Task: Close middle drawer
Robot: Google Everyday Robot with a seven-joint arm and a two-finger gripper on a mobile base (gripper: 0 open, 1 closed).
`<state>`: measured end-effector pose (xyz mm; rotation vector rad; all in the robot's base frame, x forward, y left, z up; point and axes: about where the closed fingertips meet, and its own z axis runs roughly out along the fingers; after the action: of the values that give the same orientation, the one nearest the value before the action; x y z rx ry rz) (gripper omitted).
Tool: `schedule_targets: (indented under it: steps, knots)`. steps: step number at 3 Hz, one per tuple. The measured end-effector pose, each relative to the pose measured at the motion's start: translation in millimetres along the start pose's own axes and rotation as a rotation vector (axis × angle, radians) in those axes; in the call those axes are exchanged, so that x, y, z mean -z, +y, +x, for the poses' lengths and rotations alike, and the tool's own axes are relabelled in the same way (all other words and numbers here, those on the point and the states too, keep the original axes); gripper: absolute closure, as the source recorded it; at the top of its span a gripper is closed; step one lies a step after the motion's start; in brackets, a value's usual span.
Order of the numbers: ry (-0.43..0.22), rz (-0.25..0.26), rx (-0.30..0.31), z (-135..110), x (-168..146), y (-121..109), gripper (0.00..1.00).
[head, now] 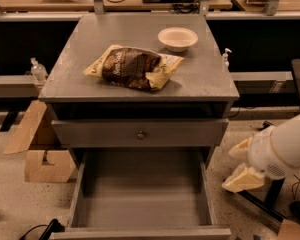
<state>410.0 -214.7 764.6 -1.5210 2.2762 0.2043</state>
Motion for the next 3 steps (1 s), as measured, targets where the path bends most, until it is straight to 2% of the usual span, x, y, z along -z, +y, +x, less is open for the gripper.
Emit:
schedule_targets:
  steps: [1, 2, 3]
  knots:
    - [-0.019, -0.045, -0.034, 26, -65, 12, 0.65]
    - [-0.024, -0.045, -0.038, 27, -72, 11, 0.89]
    - [-0.025, -0.059, -0.049, 28, -86, 16, 1.00]
